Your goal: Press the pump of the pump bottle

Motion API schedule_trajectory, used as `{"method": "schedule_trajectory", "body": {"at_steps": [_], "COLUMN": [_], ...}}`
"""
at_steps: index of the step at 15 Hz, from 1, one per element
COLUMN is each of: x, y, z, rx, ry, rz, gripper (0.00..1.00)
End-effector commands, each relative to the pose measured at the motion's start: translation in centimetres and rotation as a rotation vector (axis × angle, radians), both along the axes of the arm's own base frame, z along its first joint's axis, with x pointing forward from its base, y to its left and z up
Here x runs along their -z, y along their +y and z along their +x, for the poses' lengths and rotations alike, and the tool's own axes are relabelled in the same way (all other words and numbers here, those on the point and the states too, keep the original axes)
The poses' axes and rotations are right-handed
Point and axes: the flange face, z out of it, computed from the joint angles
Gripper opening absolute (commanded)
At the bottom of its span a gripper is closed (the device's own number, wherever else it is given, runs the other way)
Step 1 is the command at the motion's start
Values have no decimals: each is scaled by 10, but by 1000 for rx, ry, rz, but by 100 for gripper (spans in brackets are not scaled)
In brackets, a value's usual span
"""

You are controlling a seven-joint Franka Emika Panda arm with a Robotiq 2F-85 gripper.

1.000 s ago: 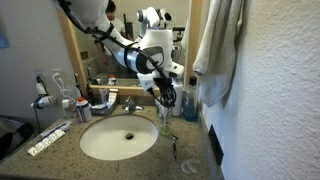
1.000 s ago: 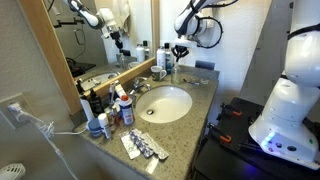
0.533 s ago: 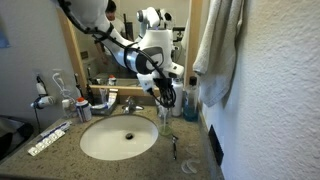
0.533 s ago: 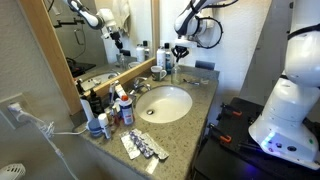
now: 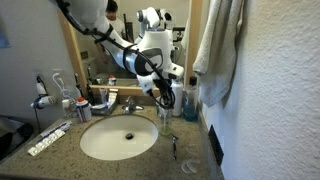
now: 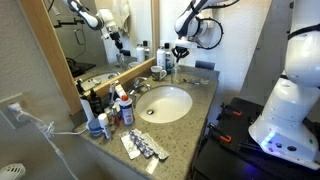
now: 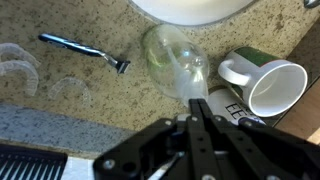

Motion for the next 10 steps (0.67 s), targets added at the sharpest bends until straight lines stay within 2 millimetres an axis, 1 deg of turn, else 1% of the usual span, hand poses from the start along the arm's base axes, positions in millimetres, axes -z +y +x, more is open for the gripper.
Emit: {"method": "schedule_trajectory", "body": {"at_steps": [1,6,10], "x": [52,59,60], "y": [7,7,7], "z": [-26,-34,-39], "rx": [4,23,25], "ry": [75,70,86], "rz": [38,67,89], "gripper": [5,5,5]}}
